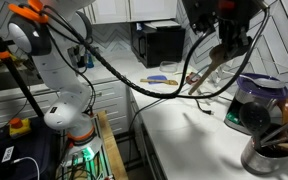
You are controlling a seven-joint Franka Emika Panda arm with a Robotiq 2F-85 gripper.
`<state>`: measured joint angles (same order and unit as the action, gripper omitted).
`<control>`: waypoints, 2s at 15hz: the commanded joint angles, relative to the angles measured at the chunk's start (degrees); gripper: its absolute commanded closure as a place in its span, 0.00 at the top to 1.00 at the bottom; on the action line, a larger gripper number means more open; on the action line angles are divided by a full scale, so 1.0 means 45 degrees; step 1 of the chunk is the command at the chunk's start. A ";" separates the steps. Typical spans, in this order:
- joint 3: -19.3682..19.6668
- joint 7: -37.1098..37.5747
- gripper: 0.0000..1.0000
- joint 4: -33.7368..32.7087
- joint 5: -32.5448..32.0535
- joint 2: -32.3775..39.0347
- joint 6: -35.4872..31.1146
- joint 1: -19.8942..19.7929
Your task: Remove the wooden ladle from the holder and put it on the counter.
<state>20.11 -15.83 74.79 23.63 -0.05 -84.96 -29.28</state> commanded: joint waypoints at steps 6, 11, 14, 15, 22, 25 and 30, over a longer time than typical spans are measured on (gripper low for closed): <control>-0.0972 -0.1585 0.03 0.3489 0.1049 -0.0062 -0.2055 0.1543; -0.0994 -0.1322 0.12 0.3289 0.1006 0.0512 -0.1531 0.1846; -0.0983 -0.1249 0.03 0.3477 0.1060 0.0476 -0.2057 0.1899; -0.1010 -0.1371 0.03 0.3495 0.1235 0.0584 -0.2207 0.1930; -0.1439 -0.1742 0.03 0.3344 0.2208 0.1989 -0.3813 0.2175; -0.1758 -0.3031 0.03 0.2965 0.3656 0.2839 -0.2522 0.1879; -0.2103 -0.4985 0.03 0.1949 0.5087 0.4552 -0.0090 0.1405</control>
<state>12.03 -33.58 88.01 42.61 15.44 -92.37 -20.48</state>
